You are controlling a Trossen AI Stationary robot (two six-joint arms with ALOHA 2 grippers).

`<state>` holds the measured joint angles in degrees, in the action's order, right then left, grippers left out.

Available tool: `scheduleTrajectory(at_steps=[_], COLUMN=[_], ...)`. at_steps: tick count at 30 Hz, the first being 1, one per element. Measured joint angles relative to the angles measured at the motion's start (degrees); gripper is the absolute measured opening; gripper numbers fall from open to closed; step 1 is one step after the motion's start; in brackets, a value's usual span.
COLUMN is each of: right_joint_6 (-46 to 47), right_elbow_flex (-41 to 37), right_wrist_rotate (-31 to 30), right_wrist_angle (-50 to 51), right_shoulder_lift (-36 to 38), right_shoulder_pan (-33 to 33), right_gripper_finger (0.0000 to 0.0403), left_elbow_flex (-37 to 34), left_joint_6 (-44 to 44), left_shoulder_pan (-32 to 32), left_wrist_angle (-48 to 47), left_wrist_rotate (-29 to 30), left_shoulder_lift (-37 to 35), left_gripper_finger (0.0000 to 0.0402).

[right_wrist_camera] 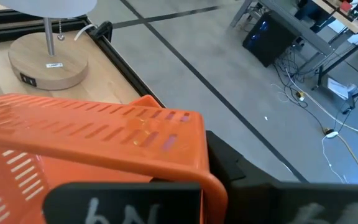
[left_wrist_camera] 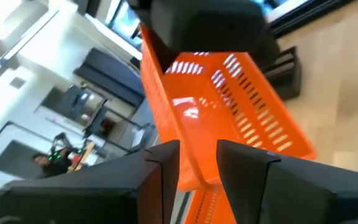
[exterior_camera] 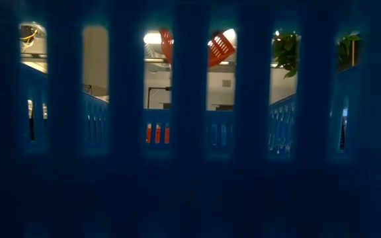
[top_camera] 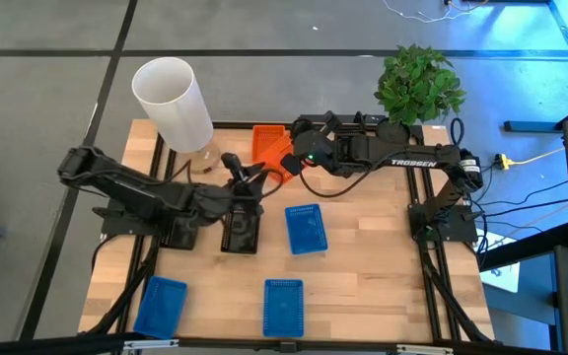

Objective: Stack baskets by color
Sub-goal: Stack the bottom orange bin on top of the top orange bins

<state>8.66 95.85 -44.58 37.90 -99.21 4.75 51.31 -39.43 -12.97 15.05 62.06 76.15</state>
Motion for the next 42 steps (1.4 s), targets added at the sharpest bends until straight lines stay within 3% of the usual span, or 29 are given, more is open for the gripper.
scheduleTrajectory(at_steps=[11, 22, 26, 31, 42], right_joint_6=[-0.3, -1.2, -1.4, -1.5, 2.5], right_elbow_flex=[0.0, 0.0, 0.0, 0.0, 0.0], right_wrist_rotate=[0.1, 0.2, 0.2, 0.2, 1.9], right_wrist_angle=[-0.2, -0.5, -0.9, -0.7, -0.8], right_shoulder_lift=[0.0, 0.0, 0.0, 0.0, 0.0], right_shoulder_pan=[-0.1, -1.1, -1.2, -1.3, -0.8], right_gripper_finger=[0.0000, 0.0000, 0.0000, 0.0000, 0.0028], left_elbow_flex=[0.0, 0.0, 0.0, 0.0, 0.0], left_joint_6=[0.0, 0.3, 0.3, 0.5, 0.3], left_shoulder_pan=[2.1, 4.9, 5.5, 5.7, 5.2], left_wrist_angle=[0.1, 1.0, 1.0, 1.2, 1.5], left_wrist_rotate=[2.1, -0.5, -0.6, 0.0, 1.1], left_shoulder_lift=[1.2, 1.2, 1.2, 1.1, 1.1], left_gripper_finger=[0.0100, 0.0097, 0.0073, 0.0011, 0.0002])
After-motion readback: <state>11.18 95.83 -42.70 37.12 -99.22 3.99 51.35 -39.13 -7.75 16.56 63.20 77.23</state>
